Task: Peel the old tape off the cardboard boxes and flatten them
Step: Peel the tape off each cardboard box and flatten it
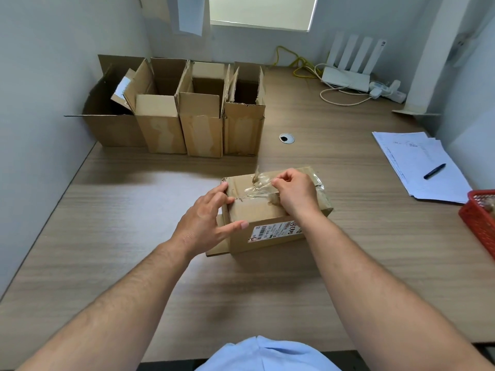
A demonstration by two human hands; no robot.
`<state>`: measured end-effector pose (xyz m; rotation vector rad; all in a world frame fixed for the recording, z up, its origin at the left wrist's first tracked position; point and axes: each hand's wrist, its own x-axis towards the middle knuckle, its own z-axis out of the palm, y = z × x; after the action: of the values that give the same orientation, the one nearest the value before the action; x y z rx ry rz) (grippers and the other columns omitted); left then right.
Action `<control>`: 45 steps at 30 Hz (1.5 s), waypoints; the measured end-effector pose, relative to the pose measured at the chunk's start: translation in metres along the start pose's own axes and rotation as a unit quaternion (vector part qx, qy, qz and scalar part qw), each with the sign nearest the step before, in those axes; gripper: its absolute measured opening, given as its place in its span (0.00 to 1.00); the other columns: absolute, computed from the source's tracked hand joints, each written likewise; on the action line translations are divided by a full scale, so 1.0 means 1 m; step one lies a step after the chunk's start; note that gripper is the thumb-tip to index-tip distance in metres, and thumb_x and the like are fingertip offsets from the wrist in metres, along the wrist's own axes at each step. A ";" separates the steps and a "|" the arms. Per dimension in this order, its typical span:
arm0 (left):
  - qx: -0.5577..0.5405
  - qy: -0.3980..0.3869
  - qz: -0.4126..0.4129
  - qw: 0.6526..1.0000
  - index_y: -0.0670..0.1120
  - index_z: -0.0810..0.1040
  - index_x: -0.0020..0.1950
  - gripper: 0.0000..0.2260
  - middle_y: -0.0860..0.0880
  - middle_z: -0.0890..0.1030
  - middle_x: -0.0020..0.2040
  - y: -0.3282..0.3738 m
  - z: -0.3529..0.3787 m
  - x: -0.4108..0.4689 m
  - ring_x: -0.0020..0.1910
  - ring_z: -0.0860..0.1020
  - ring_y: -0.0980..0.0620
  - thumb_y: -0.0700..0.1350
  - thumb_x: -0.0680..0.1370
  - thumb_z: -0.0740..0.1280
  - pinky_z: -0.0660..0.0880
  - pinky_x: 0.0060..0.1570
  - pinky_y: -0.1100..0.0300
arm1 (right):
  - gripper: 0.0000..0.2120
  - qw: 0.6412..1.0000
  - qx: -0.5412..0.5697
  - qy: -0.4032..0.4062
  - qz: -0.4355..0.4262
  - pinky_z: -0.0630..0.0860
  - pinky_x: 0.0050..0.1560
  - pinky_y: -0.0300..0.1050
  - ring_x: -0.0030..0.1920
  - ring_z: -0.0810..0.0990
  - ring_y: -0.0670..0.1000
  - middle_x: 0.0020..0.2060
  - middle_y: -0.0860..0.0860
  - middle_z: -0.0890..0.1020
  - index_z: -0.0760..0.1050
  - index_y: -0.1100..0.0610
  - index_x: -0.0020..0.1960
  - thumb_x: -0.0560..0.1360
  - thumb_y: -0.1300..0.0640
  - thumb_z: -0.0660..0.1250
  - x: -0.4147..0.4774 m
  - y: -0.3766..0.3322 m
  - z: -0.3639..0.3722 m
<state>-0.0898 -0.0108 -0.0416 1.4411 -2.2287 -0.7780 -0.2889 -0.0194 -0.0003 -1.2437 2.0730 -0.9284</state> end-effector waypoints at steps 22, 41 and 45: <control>0.006 0.017 0.015 1.000 0.48 0.74 0.60 0.26 0.54 0.62 0.75 -0.004 0.002 0.004 0.71 0.64 0.52 0.62 0.70 0.71 0.67 0.65 0.52 | 0.10 0.953 -0.245 0.017 -0.178 0.70 0.50 0.47 0.54 0.74 0.55 0.52 0.55 0.77 0.77 0.57 0.53 0.79 0.53 0.60 -0.017 -0.012 0.033; 0.071 0.034 0.058 0.995 0.48 0.74 0.62 0.30 0.50 0.64 0.74 -0.009 0.004 0.008 0.70 0.65 0.48 0.67 0.69 0.66 0.63 0.67 0.50 | 0.18 0.934 -0.336 0.053 -0.110 0.69 0.54 0.47 0.59 0.71 0.55 0.56 0.55 0.75 0.74 0.57 0.57 0.76 0.44 0.62 -0.023 0.001 0.021; 0.082 0.034 0.059 0.994 0.49 0.73 0.63 0.30 0.50 0.65 0.73 -0.005 0.000 0.010 0.71 0.63 0.49 0.67 0.69 0.68 0.60 0.69 0.51 | 0.10 0.930 -0.328 0.071 -0.151 0.70 0.49 0.45 0.55 0.73 0.54 0.53 0.55 0.77 0.73 0.57 0.58 0.80 0.54 0.60 -0.022 0.004 0.020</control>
<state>-0.0901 -0.0222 -0.0449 1.3717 -2.3469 -0.5099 -0.2665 -0.0034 -0.0139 -1.9252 2.4557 -0.4475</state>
